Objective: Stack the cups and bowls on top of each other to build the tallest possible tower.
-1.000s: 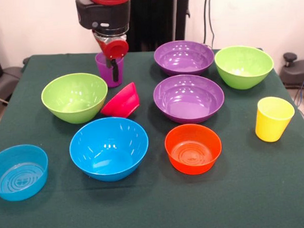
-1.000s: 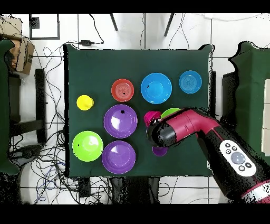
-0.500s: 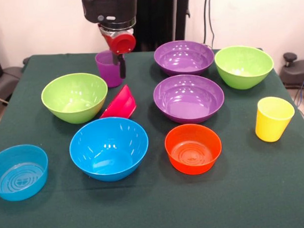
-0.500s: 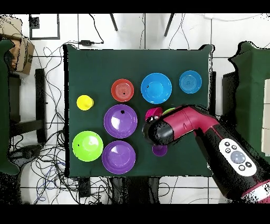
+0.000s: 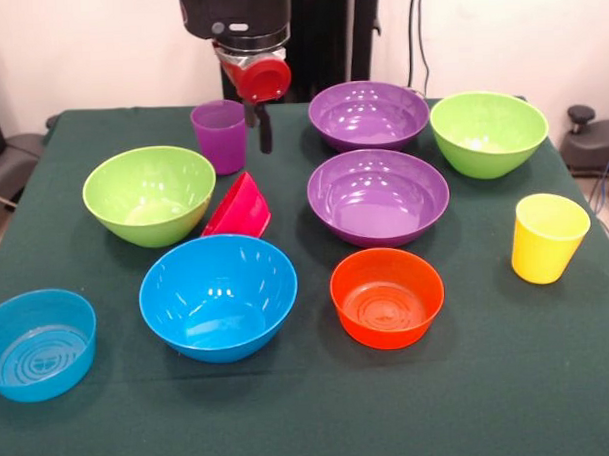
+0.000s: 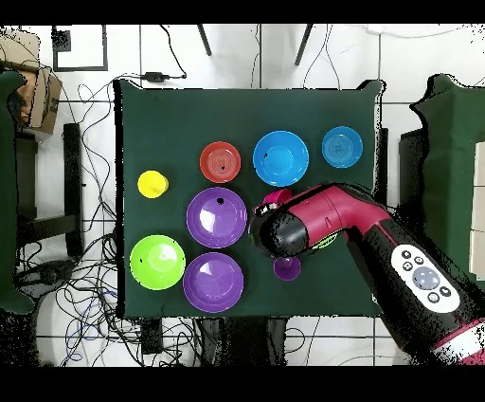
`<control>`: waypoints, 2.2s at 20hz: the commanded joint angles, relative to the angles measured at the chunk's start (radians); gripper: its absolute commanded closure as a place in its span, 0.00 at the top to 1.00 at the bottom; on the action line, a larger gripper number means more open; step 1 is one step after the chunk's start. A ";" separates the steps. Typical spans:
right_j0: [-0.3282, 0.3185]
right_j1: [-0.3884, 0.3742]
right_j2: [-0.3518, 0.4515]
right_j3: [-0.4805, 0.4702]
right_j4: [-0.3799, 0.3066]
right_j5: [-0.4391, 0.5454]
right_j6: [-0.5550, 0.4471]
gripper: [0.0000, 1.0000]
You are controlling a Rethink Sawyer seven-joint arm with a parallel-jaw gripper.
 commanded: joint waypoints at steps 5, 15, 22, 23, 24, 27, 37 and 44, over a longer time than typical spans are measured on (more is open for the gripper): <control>0.067 0.040 -0.009 -0.061 0.018 -0.061 0.036 1.00; 0.045 0.128 0.058 -0.045 -0.054 0.050 -0.389 1.00; 0.030 0.180 0.055 -0.064 -0.135 0.092 -0.637 1.00; 0.031 0.182 0.051 -0.066 -0.142 0.090 -0.652 1.00; 0.027 0.186 0.047 -0.067 -0.153 0.083 -0.676 1.00; 0.018 0.197 0.038 -0.067 -0.162 0.077 -0.751 1.00; -0.001 0.118 0.028 -0.043 -0.080 0.131 -0.894 1.00; 0.002 0.104 0.038 -0.124 -0.028 0.213 -0.993 1.00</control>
